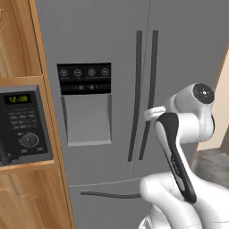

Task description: Retrieve the mango and peach from the fridge and place them into the bowl on the dining table.

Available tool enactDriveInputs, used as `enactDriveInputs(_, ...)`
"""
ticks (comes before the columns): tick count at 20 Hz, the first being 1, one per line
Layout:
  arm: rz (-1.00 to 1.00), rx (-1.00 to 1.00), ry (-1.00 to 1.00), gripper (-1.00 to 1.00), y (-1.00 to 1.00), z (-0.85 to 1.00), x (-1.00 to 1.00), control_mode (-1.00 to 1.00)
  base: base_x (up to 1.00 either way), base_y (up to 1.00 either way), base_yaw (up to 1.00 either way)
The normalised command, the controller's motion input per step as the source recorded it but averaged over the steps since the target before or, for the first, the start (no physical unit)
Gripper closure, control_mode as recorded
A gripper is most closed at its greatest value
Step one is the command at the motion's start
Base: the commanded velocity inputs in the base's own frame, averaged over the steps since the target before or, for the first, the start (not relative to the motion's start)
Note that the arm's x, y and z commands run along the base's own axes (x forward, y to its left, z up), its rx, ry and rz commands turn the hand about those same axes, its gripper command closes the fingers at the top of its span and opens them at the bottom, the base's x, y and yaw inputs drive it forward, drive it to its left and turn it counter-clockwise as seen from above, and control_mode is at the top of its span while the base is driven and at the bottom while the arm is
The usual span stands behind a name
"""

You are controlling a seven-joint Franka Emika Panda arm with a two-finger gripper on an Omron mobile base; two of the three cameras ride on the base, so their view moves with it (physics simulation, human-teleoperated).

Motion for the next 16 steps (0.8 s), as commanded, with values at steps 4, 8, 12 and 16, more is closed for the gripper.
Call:
enactDriveInputs(4,0.0,0.0,-0.07,-1.0,0.0,0.0,0.0,1.0,0.0,0.0,0.0)
enactDriveInputs(8,0.0,0.0,0.0,-1.0,0.0,0.0,0.0,1.0,-0.15,0.0,0.0)
enactDriveInputs(12,0.0,0.0,0.0,-1.0,0.0,0.0,0.0,1.0,-0.58,0.0,0.0)
enactDriveInputs(16,0.0,0.0,0.0,-1.0,0.0,0.0,0.0,1.0,-0.62,0.0,0.0)
